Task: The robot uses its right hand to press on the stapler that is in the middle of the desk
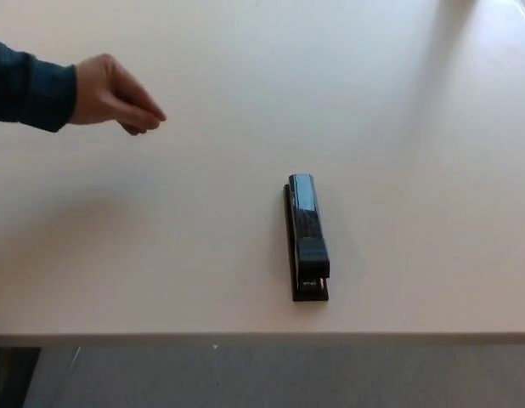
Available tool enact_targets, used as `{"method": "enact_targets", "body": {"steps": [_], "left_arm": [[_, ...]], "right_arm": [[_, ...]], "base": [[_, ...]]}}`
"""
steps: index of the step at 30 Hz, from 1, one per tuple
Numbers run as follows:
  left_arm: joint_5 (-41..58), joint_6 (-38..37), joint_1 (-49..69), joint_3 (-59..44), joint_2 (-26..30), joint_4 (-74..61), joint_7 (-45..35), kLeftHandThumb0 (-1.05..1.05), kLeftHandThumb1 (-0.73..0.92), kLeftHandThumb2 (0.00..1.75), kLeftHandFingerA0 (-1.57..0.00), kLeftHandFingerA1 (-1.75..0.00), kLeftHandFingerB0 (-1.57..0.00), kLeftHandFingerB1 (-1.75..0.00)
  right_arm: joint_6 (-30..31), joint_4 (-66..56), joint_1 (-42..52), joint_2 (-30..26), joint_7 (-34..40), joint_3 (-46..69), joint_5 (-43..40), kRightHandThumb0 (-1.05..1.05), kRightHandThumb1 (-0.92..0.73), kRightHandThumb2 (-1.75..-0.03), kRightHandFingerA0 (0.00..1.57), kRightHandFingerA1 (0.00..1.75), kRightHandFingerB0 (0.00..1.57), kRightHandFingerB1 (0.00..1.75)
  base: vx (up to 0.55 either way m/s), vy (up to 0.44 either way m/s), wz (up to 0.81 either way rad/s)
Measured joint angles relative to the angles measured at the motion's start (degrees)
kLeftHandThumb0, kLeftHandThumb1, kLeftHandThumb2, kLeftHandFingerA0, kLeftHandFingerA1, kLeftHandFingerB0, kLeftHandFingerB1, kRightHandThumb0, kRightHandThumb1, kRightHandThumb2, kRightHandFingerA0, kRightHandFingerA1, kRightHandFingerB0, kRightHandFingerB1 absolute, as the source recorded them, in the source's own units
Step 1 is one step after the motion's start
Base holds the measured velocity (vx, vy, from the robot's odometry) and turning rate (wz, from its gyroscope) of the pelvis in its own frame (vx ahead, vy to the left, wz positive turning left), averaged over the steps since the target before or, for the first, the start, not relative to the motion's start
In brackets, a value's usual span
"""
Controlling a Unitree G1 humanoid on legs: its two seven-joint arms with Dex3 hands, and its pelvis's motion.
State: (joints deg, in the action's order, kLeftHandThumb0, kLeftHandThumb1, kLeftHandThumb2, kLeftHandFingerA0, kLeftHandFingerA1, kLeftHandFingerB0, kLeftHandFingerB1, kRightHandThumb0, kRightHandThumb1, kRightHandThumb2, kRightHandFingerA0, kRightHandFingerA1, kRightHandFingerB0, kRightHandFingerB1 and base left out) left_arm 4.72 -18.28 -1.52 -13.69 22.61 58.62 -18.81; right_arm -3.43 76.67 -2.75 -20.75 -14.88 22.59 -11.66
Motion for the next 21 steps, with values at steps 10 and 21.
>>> {"method": "enact_targets", "body": {"steps": [10, 21], "left_arm": [[0.01, -0.02, 1.04, 0.03, 0.00, 0.07, 0.00, -0.52, 0.92, 0.95, -0.09, -0.35, 0.00, -0.23], [-0.02, -0.03, 1.32, 0.11, 0.01, -0.07, 0.15, -0.49, 0.92, 0.92, -0.08, -0.33, 0.00, -0.23]], "right_arm": [[-3.23, -2.89, -0.62, 0.24, -8.99, -3.32, 0.35, -0.80, -0.65, -0.88, 0.00, 0.02, 0.00, 0.03], [-6.74, -3.13, -0.60, 0.25, -13.73, -4.41, 0.67, -0.83, -0.67, -0.92, 0.00, 0.03, 0.00, 0.03]], "base": [[0.00, 0.000, 0.00], [0.00, 0.000, 0.00]]}}
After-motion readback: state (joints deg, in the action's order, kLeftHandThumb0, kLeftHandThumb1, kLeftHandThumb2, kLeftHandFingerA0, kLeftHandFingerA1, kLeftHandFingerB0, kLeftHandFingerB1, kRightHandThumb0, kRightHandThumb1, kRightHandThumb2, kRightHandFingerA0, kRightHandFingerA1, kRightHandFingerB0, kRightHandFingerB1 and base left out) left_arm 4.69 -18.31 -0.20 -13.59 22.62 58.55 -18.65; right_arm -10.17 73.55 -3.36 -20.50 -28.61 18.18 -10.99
